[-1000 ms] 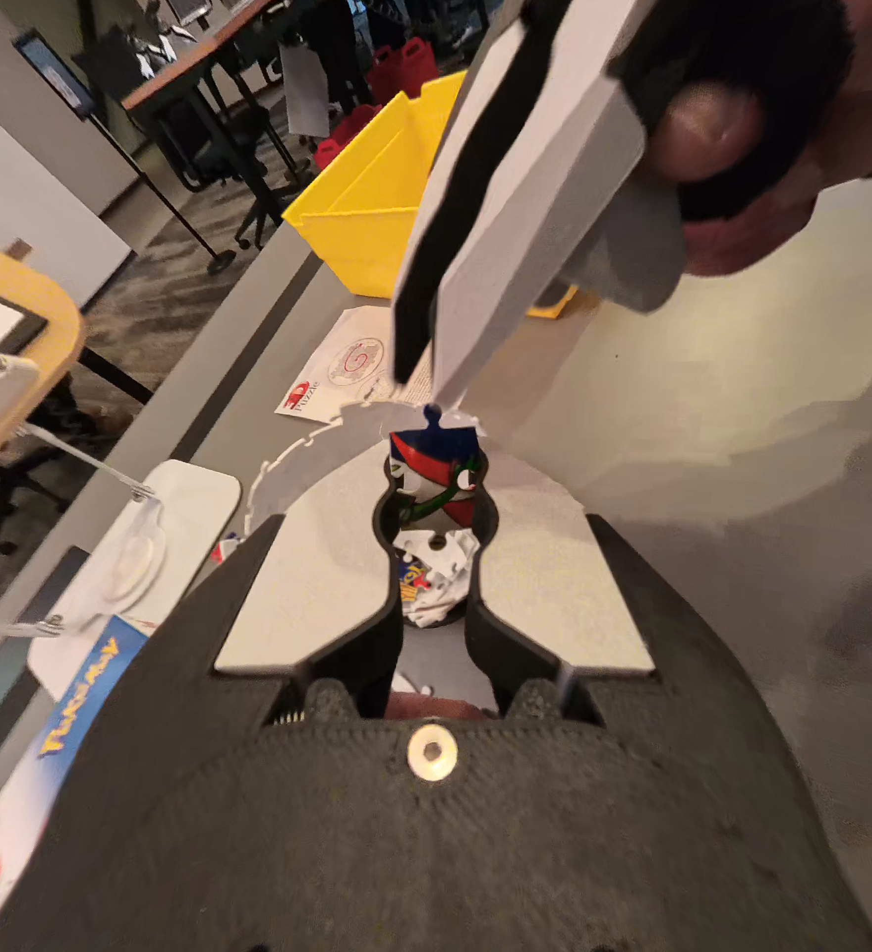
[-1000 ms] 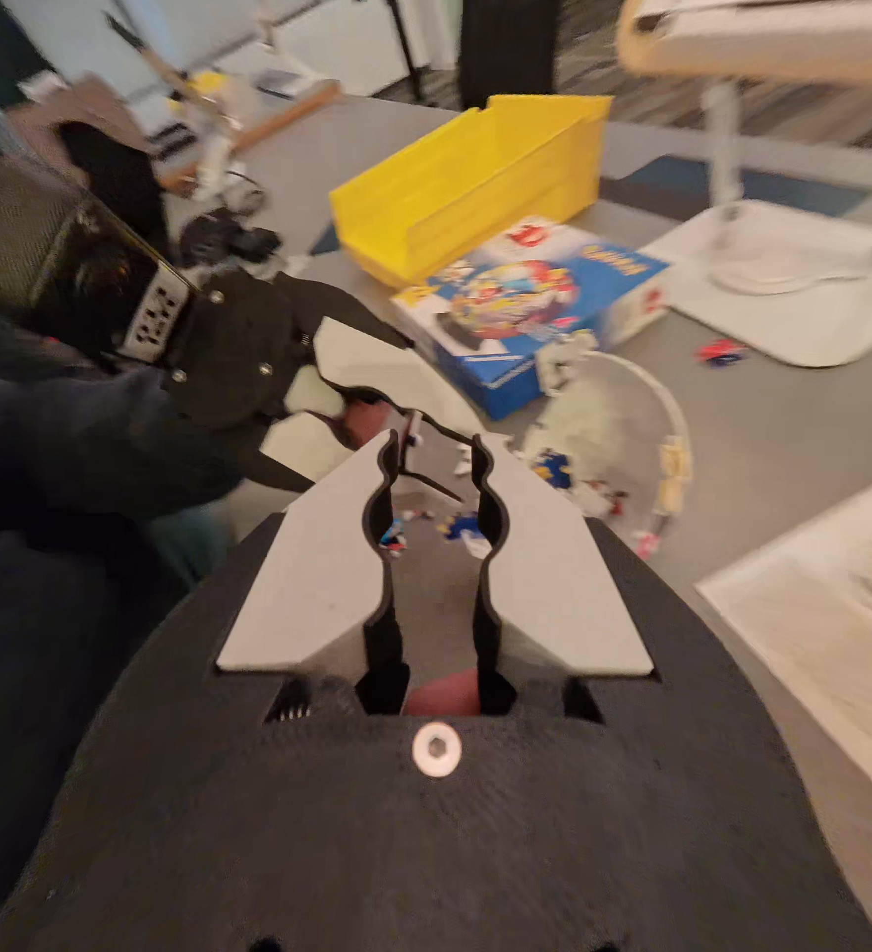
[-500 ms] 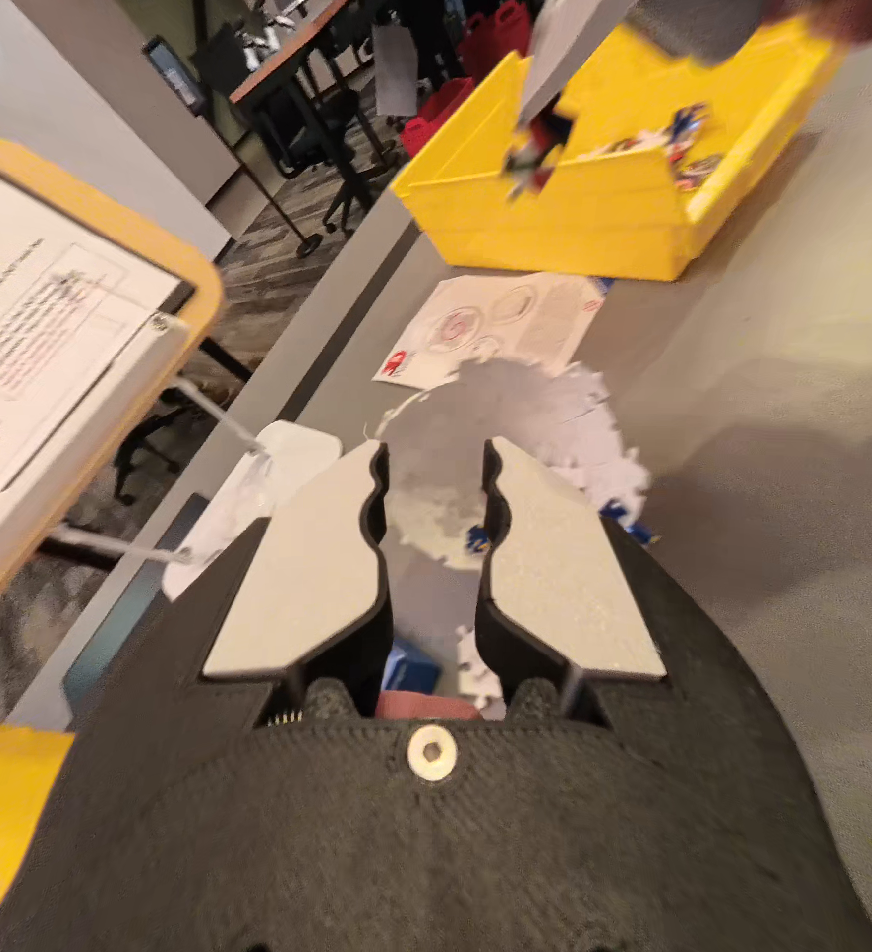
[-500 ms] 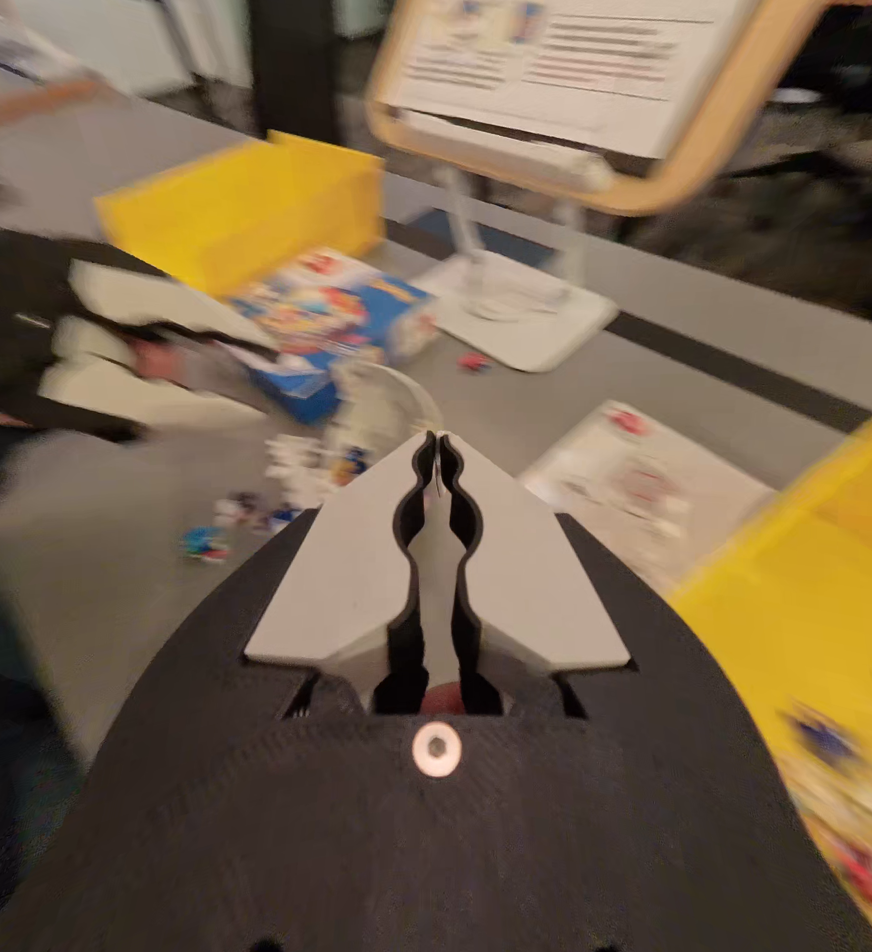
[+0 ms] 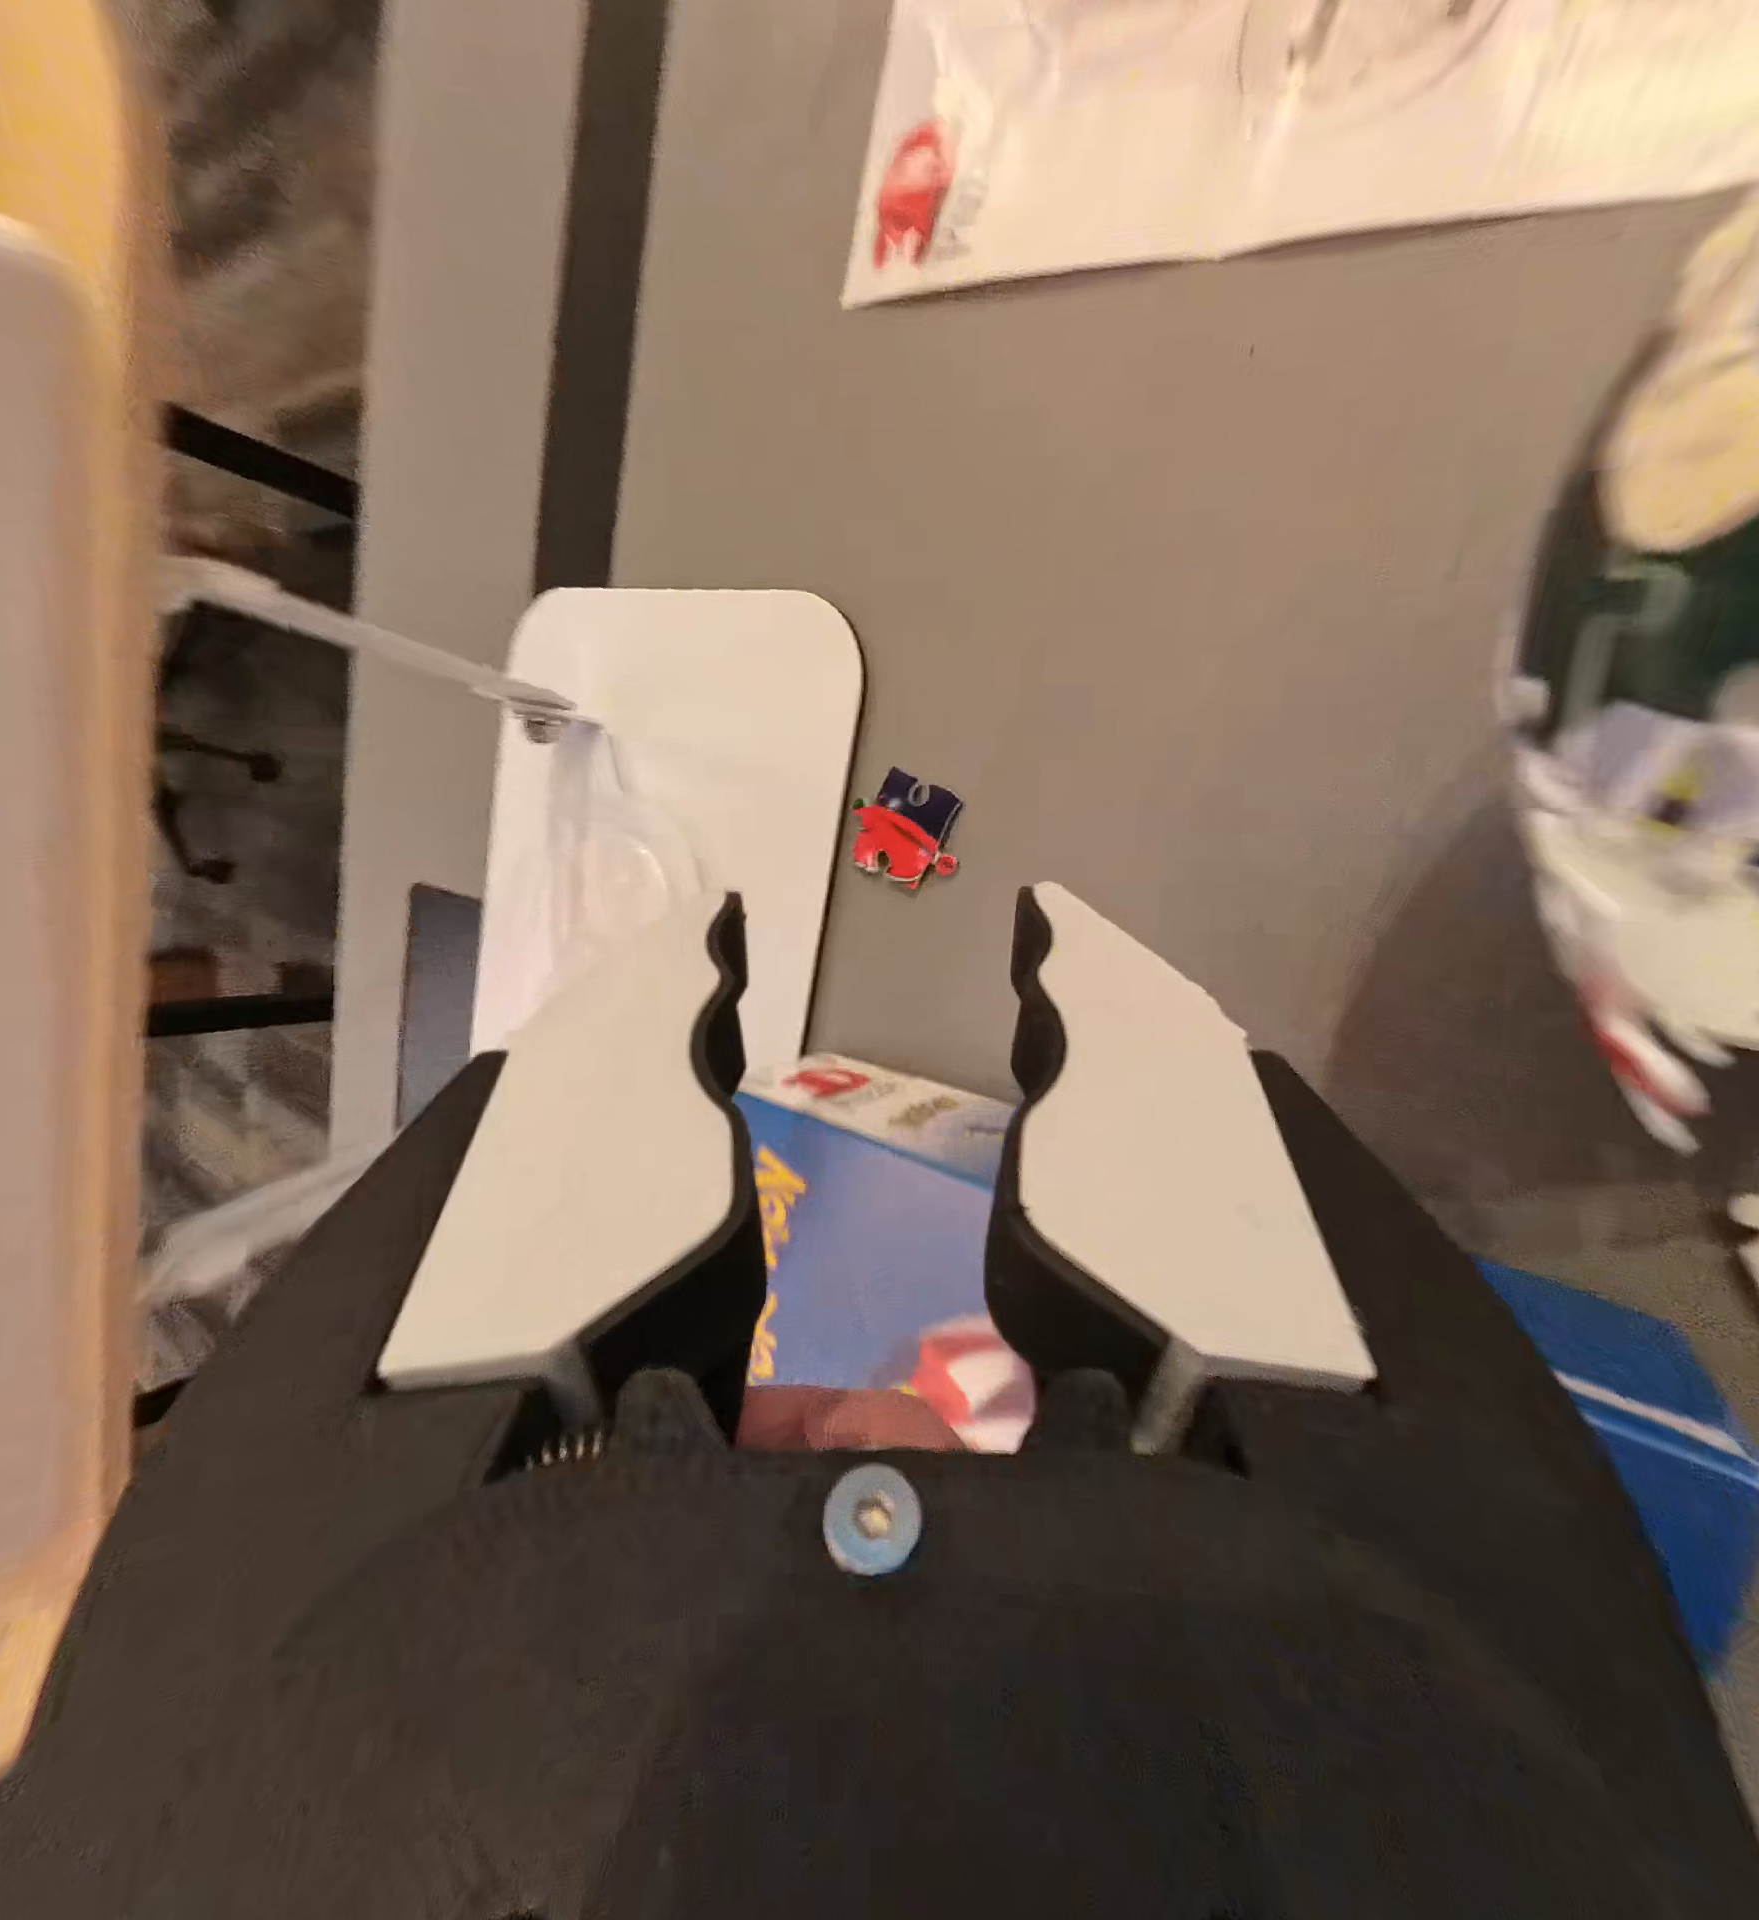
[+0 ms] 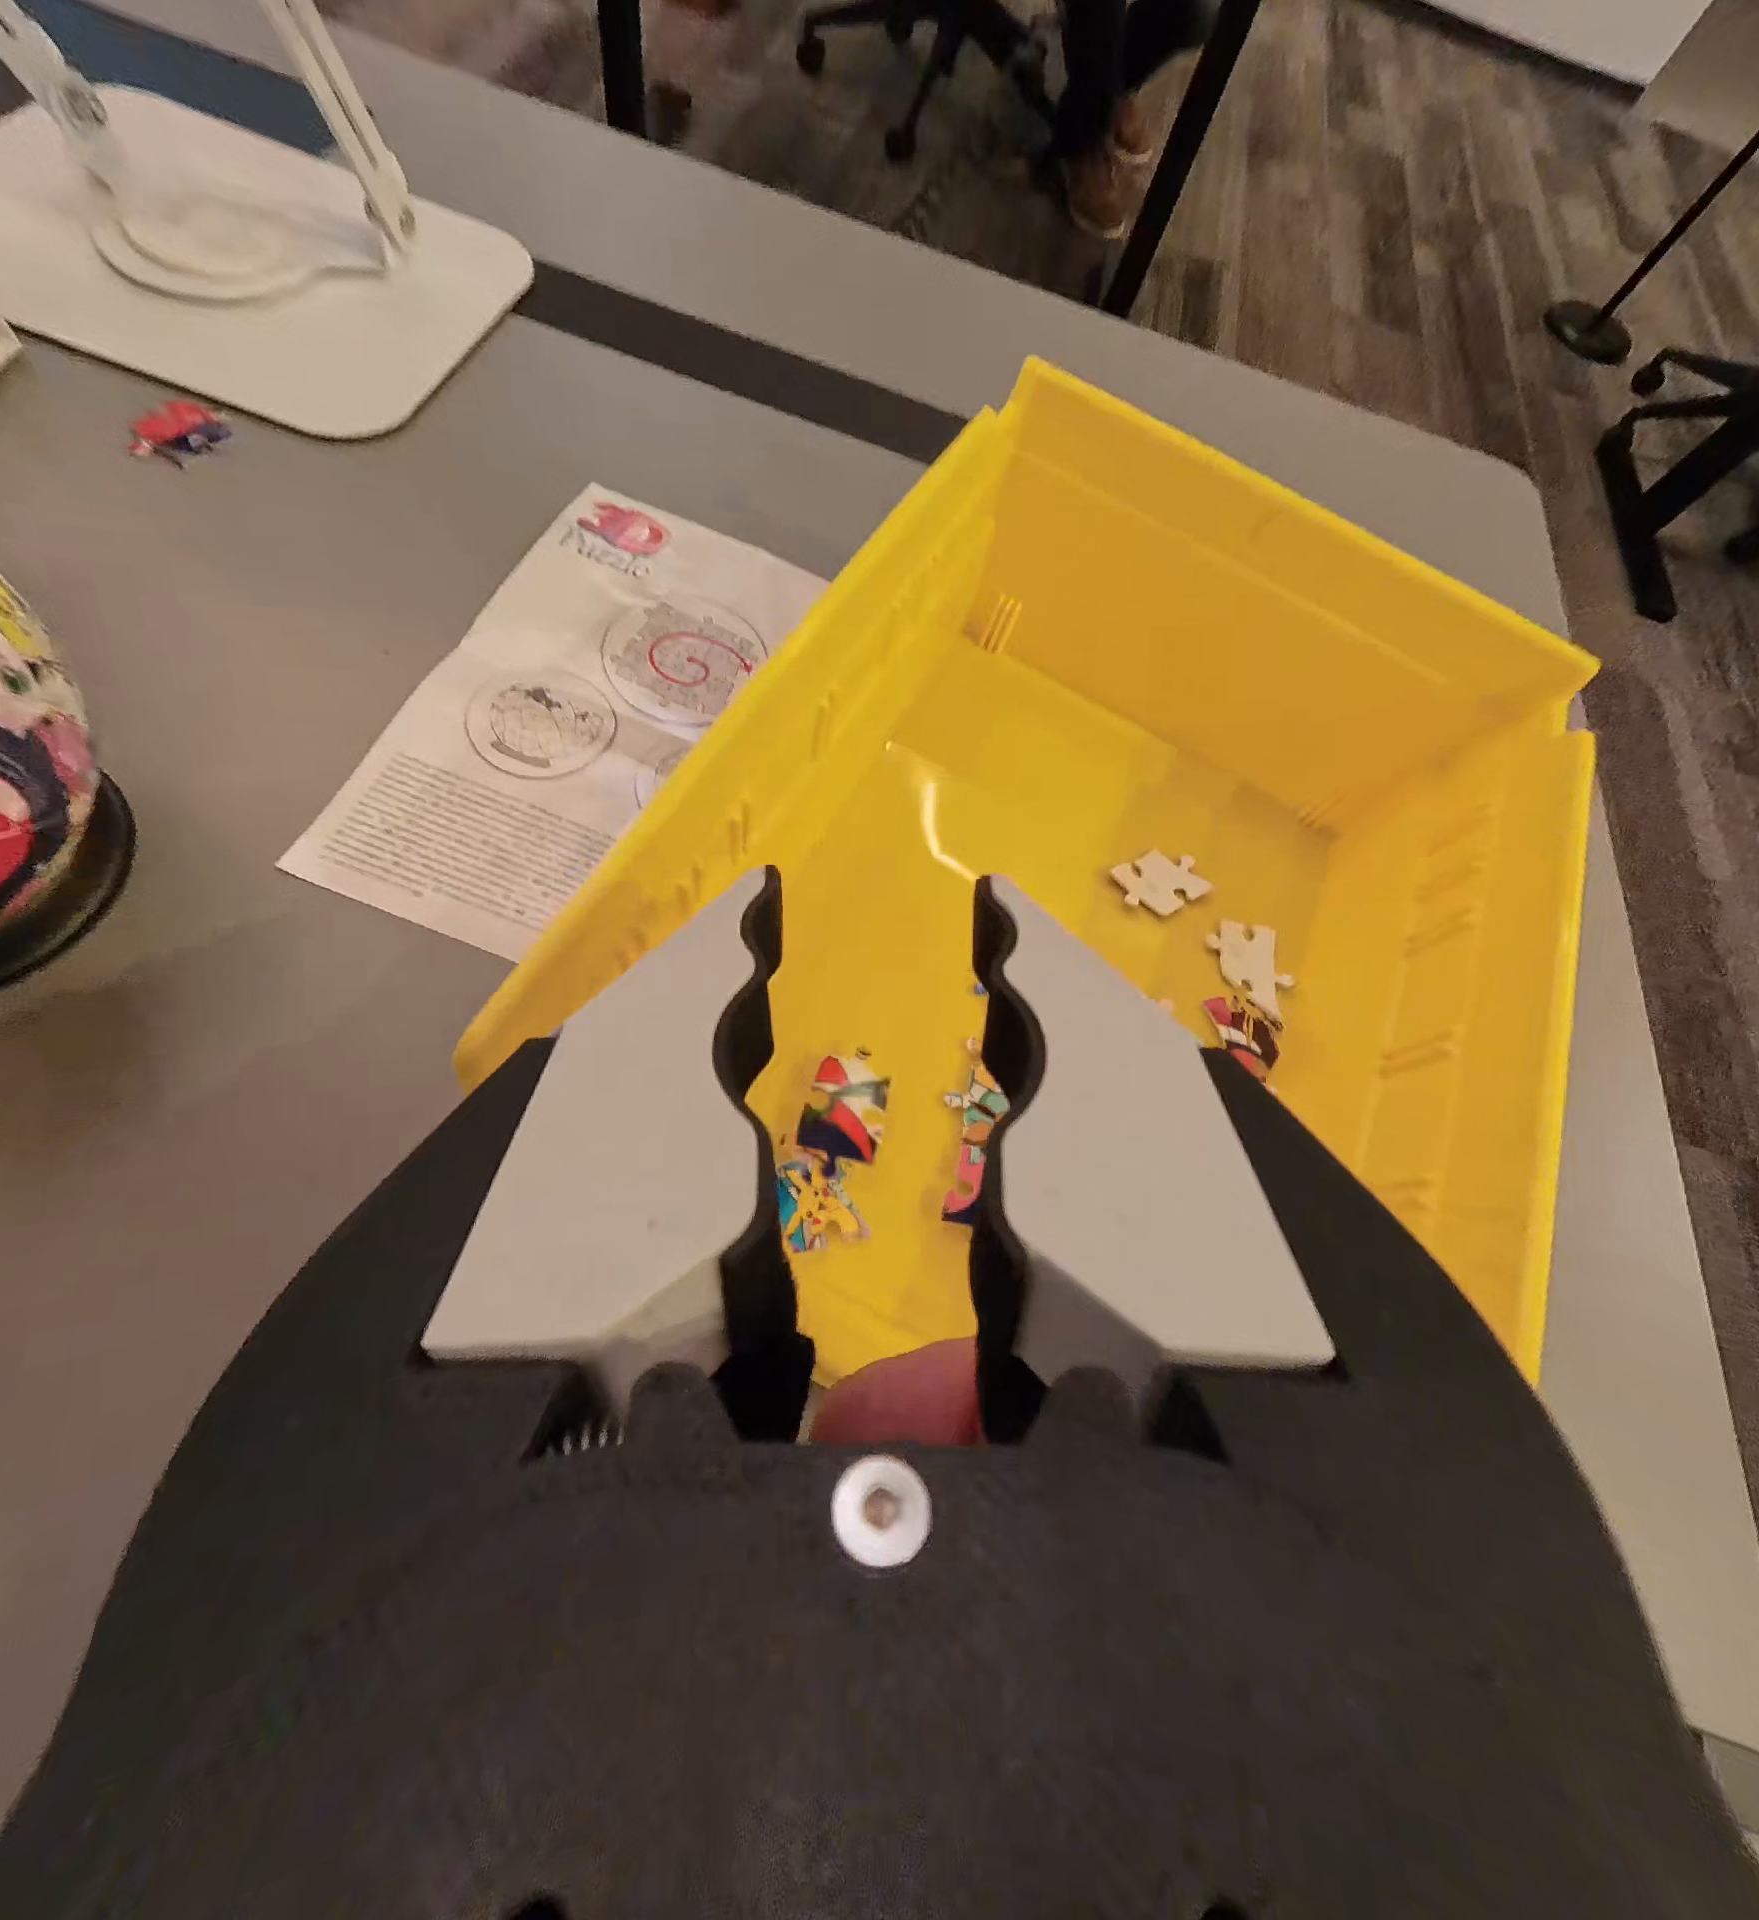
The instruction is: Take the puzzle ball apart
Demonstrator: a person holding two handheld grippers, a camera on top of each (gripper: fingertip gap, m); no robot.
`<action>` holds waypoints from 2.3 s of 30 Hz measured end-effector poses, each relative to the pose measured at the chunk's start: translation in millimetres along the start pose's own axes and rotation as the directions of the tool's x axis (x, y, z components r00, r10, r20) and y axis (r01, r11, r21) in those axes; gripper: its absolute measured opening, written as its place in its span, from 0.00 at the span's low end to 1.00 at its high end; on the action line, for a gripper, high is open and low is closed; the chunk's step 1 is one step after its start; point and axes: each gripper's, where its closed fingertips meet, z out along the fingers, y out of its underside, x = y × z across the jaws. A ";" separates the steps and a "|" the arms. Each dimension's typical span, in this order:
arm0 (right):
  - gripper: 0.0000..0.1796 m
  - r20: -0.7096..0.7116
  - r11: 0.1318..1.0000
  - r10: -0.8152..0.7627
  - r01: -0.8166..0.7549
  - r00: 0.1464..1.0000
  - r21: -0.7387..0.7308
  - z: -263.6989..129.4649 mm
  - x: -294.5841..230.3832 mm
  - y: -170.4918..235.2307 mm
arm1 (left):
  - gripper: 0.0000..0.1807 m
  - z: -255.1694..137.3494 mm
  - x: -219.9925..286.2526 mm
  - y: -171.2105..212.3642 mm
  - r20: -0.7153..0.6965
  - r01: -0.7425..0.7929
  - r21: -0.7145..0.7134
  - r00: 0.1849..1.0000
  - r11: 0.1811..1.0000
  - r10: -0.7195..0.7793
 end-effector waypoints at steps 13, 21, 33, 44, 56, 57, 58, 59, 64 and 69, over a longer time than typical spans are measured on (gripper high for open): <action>0.14 0.090 0.991 0.046 -0.056 0.995 0.123 -17.6 -16.2 -23.8 | 0.14 82.3 4.2 24.5 -0.375 -0.137 -0.270 0.926 0.953 0.027; 0.12 0.143 0.985 0.054 -0.077 0.988 0.157 -22.2 -28.3 -31.7 | 0.05 79.1 9.6 24.2 -0.387 -0.088 -0.214 0.922 0.973 -0.001; 0.12 0.186 0.982 0.011 -0.046 0.983 0.183 -30.7 -52.8 -43.6 | 0.00 65.7 -8.1 22.6 -0.271 -0.008 -0.101 0.962 0.995 -0.020; 0.12 0.216 0.981 0.002 -0.043 0.976 0.188 -28.2 -66.2 -46.0 | 0.13 70.9 0.5 26.1 -0.290 -0.040 -0.134 0.957 0.990 -0.001; 0.12 0.267 0.974 0.021 -0.081 0.964 0.213 -29.6 -75.8 -55.1 | 0.21 79.2 12.1 31.1 -0.487 0.067 -0.315 0.845 0.947 -0.222; 0.12 0.273 0.973 0.024 -0.085 0.962 0.215 -29.4 -77.0 -56.0 | 0.21 78.9 11.8 31.4 -0.500 0.067 -0.316 0.836 0.946 -0.226; 0.12 0.279 0.972 0.025 -0.089 0.960 0.218 -29.3 -78.5 -57.2 | 0.21 78.7 11.7 31.6 -0.510 0.056 -0.316 0.832 0.947 -0.219; 0.12 0.282 0.971 0.025 -0.090 0.959 0.220 -29.2 -79.9 -58.0 | 0.21 78.5 11.7 32.2 -0.511 0.032 -0.311 0.837 0.950 -0.196; 0.12 0.298 0.973 0.013 -0.080 0.954 0.216 -29.5 -87.1 -57.7 | 0.12 73.5 12.8 26.4 -0.498 0.034 -0.247 0.853 0.968 -0.157; 0.12 0.337 0.974 -0.002 -0.074 0.942 0.214 -27.6 -99.8 -60.2 | 0.00 61.8 18.5 24.9 -0.480 0.034 -0.186 0.869 0.982 -0.121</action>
